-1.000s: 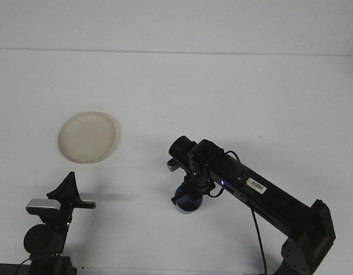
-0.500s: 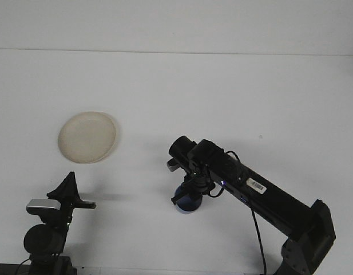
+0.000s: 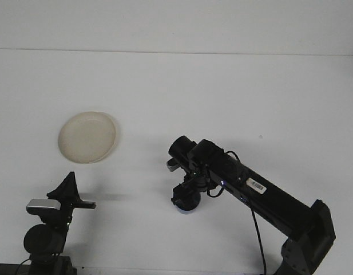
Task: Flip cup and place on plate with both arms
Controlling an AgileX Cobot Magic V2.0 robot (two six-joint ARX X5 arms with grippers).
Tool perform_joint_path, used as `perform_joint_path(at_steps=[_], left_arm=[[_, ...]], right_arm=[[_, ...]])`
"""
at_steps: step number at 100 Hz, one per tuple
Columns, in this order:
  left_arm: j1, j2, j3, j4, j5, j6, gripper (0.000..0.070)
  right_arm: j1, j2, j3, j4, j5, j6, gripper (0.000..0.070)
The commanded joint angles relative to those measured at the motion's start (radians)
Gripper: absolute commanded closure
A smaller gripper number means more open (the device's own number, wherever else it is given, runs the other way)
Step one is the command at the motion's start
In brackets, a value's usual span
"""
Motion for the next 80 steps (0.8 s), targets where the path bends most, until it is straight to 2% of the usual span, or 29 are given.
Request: perform_joint_path(at_steps=[1, 29, 41, 80], left_arm=[[0.001, -0.002, -0.02, 0.013, 0.004, 0.005, 0.0688], [0.001, -0.002, -0.02, 0.013, 0.004, 0.005, 0.0688], [0.001, -0.002, -0.02, 0.013, 0.004, 0.005, 0.0688], [0.001, -0.002, -0.02, 0.013, 0.004, 0.005, 0.0688]], right_arm=[[0.011, 0.01, 0.034, -0.013, -0.001, 0.002, 0.0228], [-0.007, -0.07, 0.127, -0.067, 0.001, -0.026, 0.0229], [-0.054, -0.127, 0.153, -0.076, 0.03, -0.051, 0.0229], [-0.426, -0.287, 0.152, -0.077, 0.029, -0.182, 0.0229]])
